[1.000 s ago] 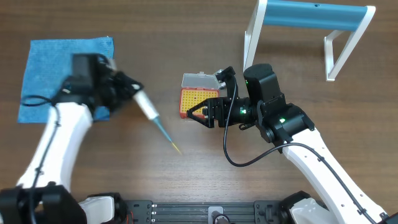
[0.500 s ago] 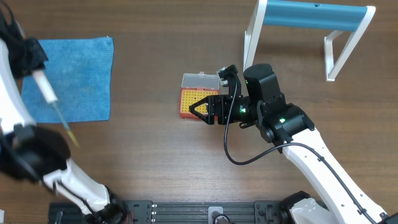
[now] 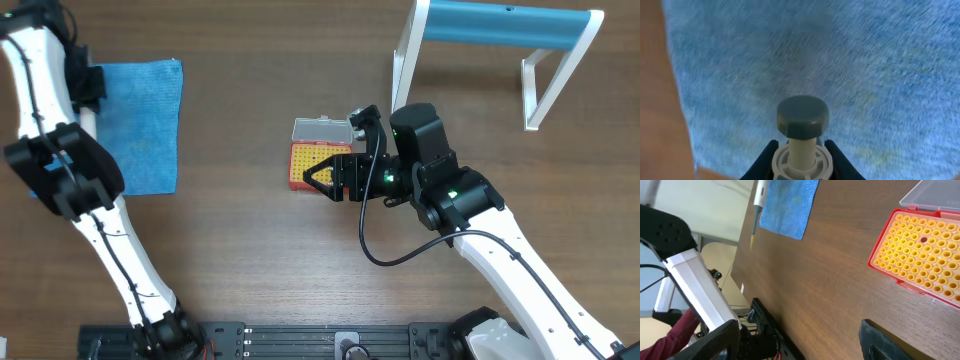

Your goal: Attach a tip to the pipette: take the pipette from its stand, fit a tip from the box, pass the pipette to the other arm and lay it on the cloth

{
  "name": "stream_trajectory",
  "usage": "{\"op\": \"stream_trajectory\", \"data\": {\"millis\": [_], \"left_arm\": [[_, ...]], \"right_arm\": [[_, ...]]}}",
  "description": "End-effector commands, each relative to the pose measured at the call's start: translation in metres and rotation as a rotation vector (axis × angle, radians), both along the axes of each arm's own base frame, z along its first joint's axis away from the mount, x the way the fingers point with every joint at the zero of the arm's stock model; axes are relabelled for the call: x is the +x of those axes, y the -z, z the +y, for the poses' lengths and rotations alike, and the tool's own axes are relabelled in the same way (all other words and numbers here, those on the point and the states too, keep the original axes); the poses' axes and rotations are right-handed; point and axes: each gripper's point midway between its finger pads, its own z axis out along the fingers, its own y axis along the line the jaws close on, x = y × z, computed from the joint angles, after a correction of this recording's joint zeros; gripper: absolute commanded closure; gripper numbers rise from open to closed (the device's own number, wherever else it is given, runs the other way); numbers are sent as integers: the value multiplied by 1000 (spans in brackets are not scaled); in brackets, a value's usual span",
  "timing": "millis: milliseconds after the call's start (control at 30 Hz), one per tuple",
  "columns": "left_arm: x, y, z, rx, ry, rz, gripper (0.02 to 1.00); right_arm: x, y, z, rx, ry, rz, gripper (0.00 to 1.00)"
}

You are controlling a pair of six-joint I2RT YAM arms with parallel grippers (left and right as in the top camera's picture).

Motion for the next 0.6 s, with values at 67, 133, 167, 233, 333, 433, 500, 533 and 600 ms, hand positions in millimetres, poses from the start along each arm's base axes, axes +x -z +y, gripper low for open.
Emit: {"op": "stream_trajectory", "data": {"millis": [67,133,167,233,333,433,500,533,600], "left_arm": [[30,-2,5,84,105,-64,989],[38,-2,6,84,116,-96,991],[43,-1,2,64,138,-119,989],[48,0,3,67,138,-133,991],[47,12,3,55,151,-116,991],[50,29,-11,-24,162,-117,993],[53,33,-17,-22,187,-109,991],[56,33,-18,-8,193,-112,991],[61,32,-19,9,201,-123,989]], "right_arm": [[2,-8,1,15,29,9,222],[2,-8,2,15,29,9,222],[2,-8,2,15,29,9,224],[2,-8,2,15,30,11,224],[2,-8,2,15,31,12,224],[2,-8,2,17,34,18,222],[2,-8,2,21,43,33,222],[2,-8,2,23,47,41,222],[2,-8,2,23,47,40,224]]}}
